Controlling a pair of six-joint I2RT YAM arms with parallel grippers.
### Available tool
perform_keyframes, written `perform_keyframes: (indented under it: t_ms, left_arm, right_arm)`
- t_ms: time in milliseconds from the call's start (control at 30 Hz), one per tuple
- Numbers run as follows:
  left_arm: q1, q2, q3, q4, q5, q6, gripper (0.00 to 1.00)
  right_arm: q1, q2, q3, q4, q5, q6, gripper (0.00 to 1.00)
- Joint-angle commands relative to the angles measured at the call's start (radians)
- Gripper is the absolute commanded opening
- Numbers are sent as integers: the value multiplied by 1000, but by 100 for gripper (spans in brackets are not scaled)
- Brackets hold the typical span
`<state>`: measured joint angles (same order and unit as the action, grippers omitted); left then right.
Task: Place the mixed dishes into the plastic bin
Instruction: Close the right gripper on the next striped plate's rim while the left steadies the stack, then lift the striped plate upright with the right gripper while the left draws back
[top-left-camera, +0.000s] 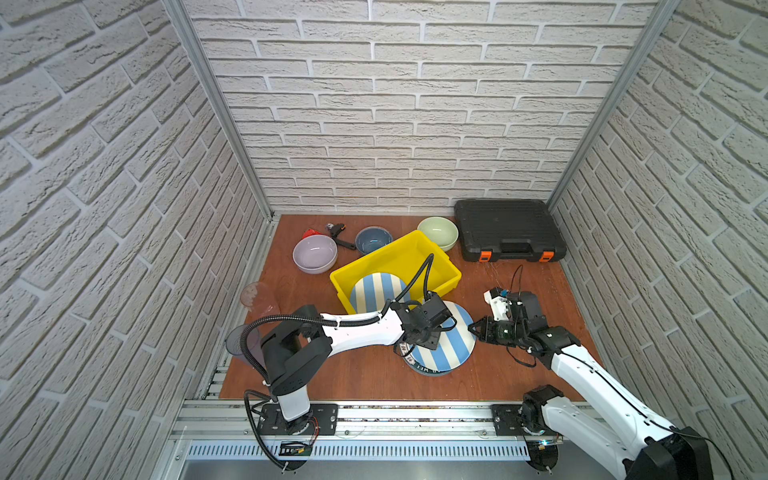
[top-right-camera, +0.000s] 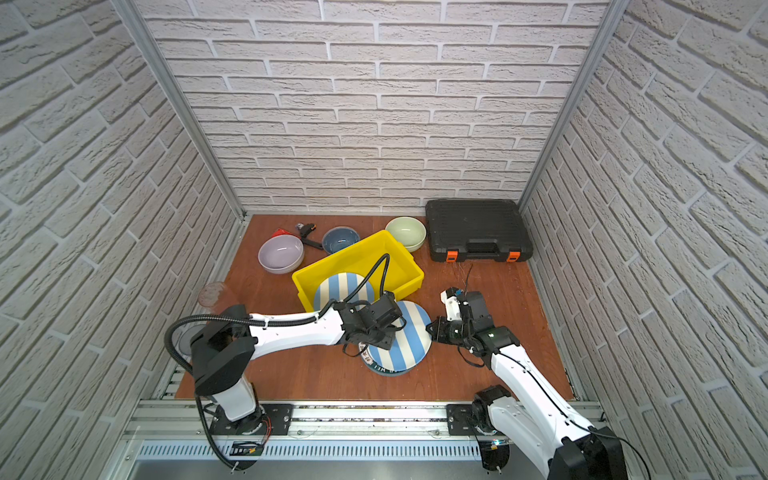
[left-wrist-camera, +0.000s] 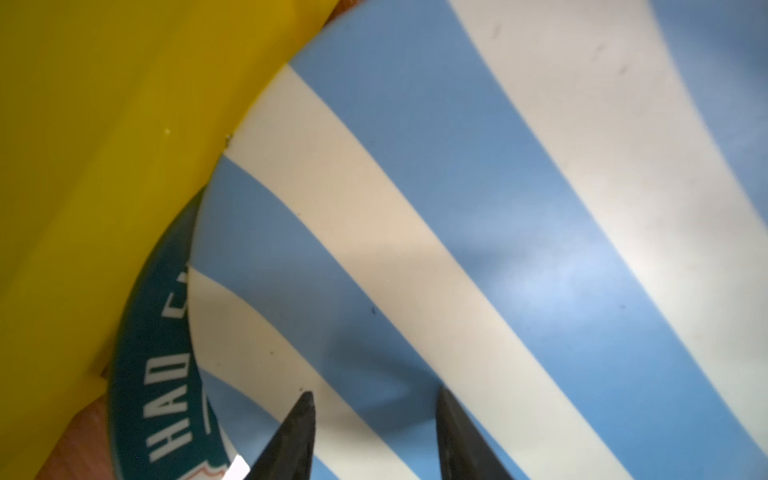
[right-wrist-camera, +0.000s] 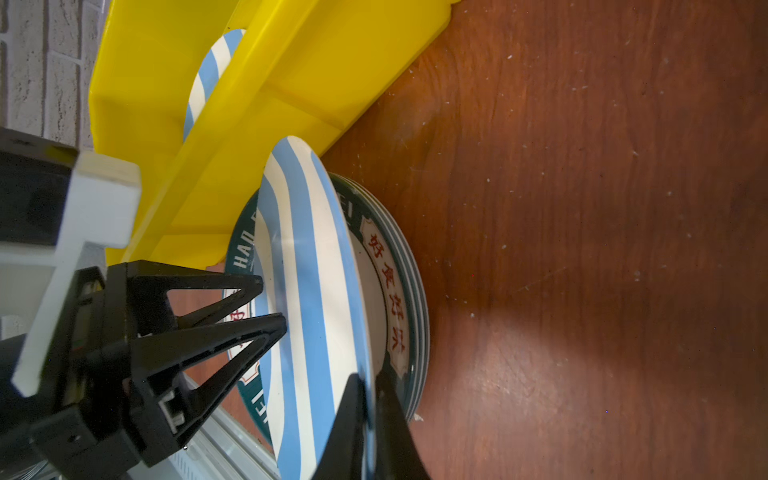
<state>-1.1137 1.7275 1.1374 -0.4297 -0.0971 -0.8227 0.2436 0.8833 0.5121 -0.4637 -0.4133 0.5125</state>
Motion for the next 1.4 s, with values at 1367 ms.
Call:
perform_keyframes:
  t_ms: [1367]
  left_arm:
    - [452, -735, -354, -210, -57, 18, 70]
  right_arm:
    - [3, 23, 513, -307, 39, -138, 6]
